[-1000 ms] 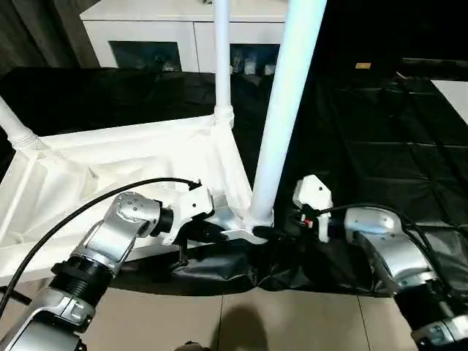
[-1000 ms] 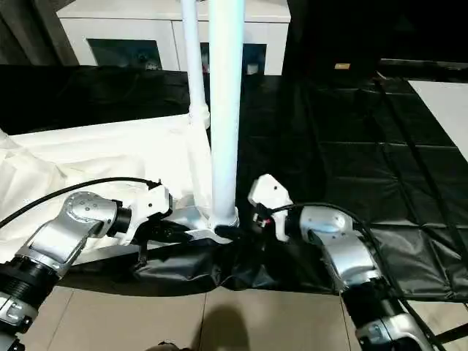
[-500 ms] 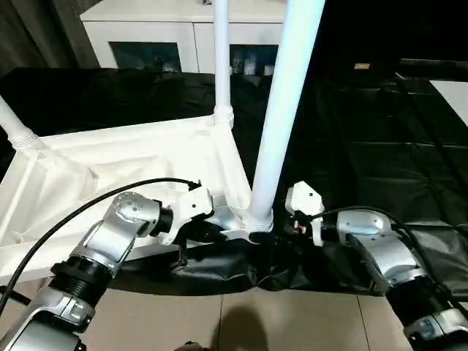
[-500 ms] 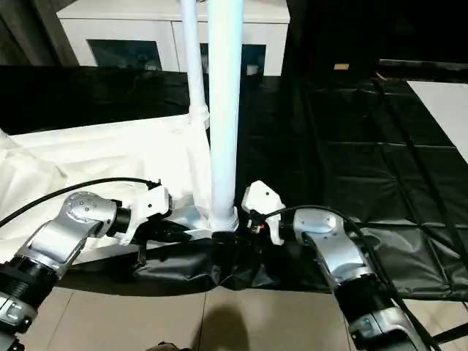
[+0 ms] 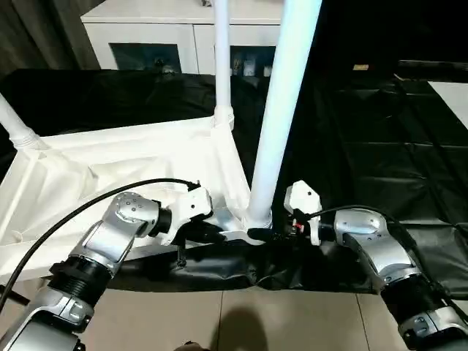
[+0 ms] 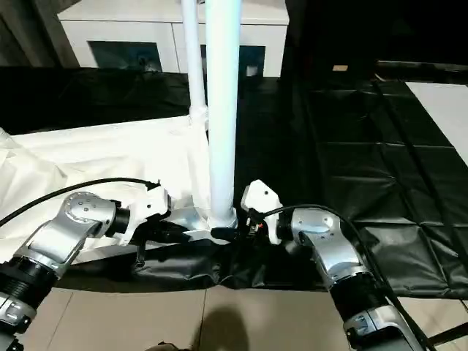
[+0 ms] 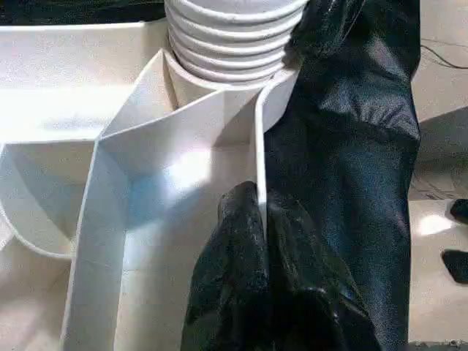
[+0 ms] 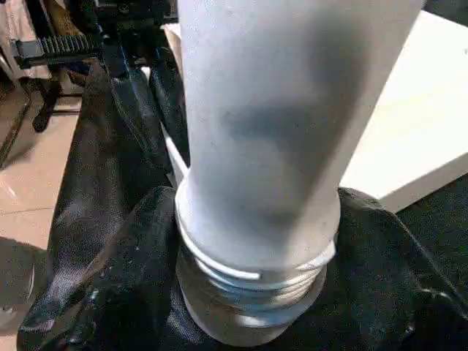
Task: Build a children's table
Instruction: Rotate leg to tighten
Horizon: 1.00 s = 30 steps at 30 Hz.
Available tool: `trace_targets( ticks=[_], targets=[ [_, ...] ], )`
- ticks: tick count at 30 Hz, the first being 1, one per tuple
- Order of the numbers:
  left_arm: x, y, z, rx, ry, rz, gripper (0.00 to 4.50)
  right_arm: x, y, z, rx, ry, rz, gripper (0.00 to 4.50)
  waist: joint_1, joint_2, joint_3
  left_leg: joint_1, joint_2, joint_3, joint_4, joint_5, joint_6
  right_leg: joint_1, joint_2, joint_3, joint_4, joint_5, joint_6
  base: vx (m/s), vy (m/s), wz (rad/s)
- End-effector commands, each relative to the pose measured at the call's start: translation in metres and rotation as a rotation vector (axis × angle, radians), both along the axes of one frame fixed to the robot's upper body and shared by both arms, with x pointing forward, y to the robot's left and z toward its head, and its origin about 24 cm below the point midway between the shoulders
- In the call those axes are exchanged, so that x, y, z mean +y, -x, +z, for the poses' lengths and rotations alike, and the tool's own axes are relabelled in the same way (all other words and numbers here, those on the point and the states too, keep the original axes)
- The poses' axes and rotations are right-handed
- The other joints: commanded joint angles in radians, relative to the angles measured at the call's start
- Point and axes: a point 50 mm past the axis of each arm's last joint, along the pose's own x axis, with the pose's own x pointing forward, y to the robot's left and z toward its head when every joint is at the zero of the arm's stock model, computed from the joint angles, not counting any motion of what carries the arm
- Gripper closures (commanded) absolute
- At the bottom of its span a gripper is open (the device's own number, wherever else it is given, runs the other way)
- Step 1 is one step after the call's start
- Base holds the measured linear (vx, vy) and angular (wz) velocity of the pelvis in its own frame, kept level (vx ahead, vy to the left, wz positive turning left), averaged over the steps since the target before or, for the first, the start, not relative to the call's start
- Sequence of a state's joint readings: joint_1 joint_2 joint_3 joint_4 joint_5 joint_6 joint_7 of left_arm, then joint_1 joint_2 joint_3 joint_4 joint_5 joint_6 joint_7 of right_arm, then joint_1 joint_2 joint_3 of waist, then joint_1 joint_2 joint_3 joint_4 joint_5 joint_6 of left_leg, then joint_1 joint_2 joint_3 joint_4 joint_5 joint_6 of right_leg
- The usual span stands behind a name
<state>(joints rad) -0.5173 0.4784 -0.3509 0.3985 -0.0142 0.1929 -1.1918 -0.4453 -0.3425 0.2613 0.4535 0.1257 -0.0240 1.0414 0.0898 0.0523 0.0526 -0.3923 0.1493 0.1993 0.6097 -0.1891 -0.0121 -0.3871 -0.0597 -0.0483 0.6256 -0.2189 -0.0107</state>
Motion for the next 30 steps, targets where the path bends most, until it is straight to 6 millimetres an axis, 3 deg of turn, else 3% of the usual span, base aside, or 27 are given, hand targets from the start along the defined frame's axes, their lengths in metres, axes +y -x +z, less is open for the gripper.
trace_targets(
  ticks=[1,5,6,8,11,12,15,16,20,21,22,27,30],
  targets=[
    [-0.004,-0.004,-0.005,-0.008,0.001,0.064,4.50,0.010,0.000,-0.002,0.045,-0.068,-0.057,1.77,-0.001,0.000,-0.069,0.024,0.093,-0.045,-0.069,-0.144,0.084,0.040,-0.101,0.051,-0.061,-0.002,-0.291,0.000,0.000,0.00],
    [-0.012,-0.015,-0.009,-0.036,0.045,0.218,4.50,0.021,-0.007,-0.007,0.058,-0.116,-0.242,1.77,-0.005,-0.004,-0.063,0.029,0.092,-0.045,-0.076,-0.192,0.050,0.038,-0.104,0.053,-0.072,-0.096,-0.279,0.000,0.000,0.00],
    [-0.015,-0.017,-0.010,-0.041,0.050,0.245,4.50,0.023,-0.010,-0.009,0.057,-0.122,-0.302,1.78,-0.007,-0.002,-0.060,0.032,0.091,-0.048,-0.080,-0.229,0.022,0.036,-0.108,0.056,-0.081,-0.171,-0.265,0.000,0.000,0.00],
    [-0.021,-0.021,-0.011,-0.051,0.057,0.303,4.50,0.027,-0.017,-0.011,0.064,-0.134,-0.446,1.78,-0.010,-0.003,-0.060,0.033,0.091,-0.051,-0.085,-0.245,0.000,0.034,-0.107,0.057,-0.083,-0.204,-0.248,0.000,0.000,0.00],
    [-0.039,-0.032,-0.013,-0.072,0.072,0.452,4.50,0.029,-0.030,-0.023,0.095,-0.095,-0.782,1.78,-0.024,-0.002,-0.058,0.036,0.088,-0.052,-0.091,-0.270,-0.028,0.028,-0.101,0.055,-0.083,-0.214,-0.242,0.000,0.000,0.00],
    [-0.040,-0.033,-0.013,-0.072,0.073,0.463,4.50,0.029,-0.030,-0.024,0.098,-0.092,-0.800,1.78,-0.030,-0.002,-0.058,0.038,0.085,-0.053,-0.089,-0.282,-0.037,0.029,-0.106,0.059,-0.088,-0.227,-0.237,0.000,0.000,0.00],
    [-0.056,-0.045,-0.015,-0.123,0.032,0.614,4.50,0.031,-0.036,-0.032,0.103,-0.022,-1.023,1.78,-0.034,-0.004,-0.060,0.037,0.085,-0.050,-0.088,-0.259,-0.029,0.028,-0.105,0.061,-0.090,-0.199,-0.229,0.000,0.000,0.00],
    [-0.060,-0.047,-0.015,-0.137,0.029,0.642,4.50,0.035,-0.037,-0.031,0.088,-0.010,-1.031,1.78,-0.031,-0.005,-0.061,0.040,0.082,-0.048,-0.084,-0.254,-0.024,0.028,-0.105,0.061,-0.093,-0.195,-0.229,0.000,0.000,0.00],
    [-0.067,-0.050,-0.015,-0.153,0.035,0.667,4.50,0.043,-0.040,-0.029,0.077,-0.015,-1.026,1.78,-0.025,-0.004,-0.065,0.030,0.083,-0.049,-0.083,-0.205,0.013,0.036,-0.106,0.059,-0.088,-0.127,-0.222,0.000,0.000,0.00],
    [-0.070,-0.051,-0.014,-0.166,0.035,0.658,4.50,0.051,-0.041,-0.026,0.099,-0.069,-1.007,1.78,-0.024,0.002,-0.065,0.031,0.082,-0.048,-0.081,-0.207,0.018,0.035,-0.107,0.060,-0.088,-0.123,-0.223,0.000,0.000,0.00],
    [-0.072,-0.051,-0.013,-0.171,0.037,0.651,4.50,0.054,-0.042,-0.023,0.101,-0.098,-1.003,1.22,-0.025,0.000,-0.066,0.028,0.083,-0.050,-0.082,-0.203,0.024,0.038,-0.107,0.058,-0.087,-0.116,-0.223,0.000,0.000,0.00],
    [-0.068,-0.050,-0.013,-0.192,0.026,0.581,4.50,0.051,-0.045,-0.010,0.060,-0.179,-0.987,0.80,-0.029,-0.002,-0.063,0.023,0.086,-0.053,-0.087,-0.213,0.039,0.040,-0.109,0.056,-0.087,-0.129,-0.222,0.000,0.000,0.00],
    [-0.058,-0.047,-0.013,-0.183,0.015,0.525,4.50,0.043,-0.046,0.002,-0.001,-0.197,-0.868,0.59,-0.031,-0.007,-0.065,0.023,0.086,-0.050,-0.084,-0.191,0.046,0.043,-0.109,0.056,-0.085,-0.114,-0.227,0.000,0.000,0.00]
  ],
)
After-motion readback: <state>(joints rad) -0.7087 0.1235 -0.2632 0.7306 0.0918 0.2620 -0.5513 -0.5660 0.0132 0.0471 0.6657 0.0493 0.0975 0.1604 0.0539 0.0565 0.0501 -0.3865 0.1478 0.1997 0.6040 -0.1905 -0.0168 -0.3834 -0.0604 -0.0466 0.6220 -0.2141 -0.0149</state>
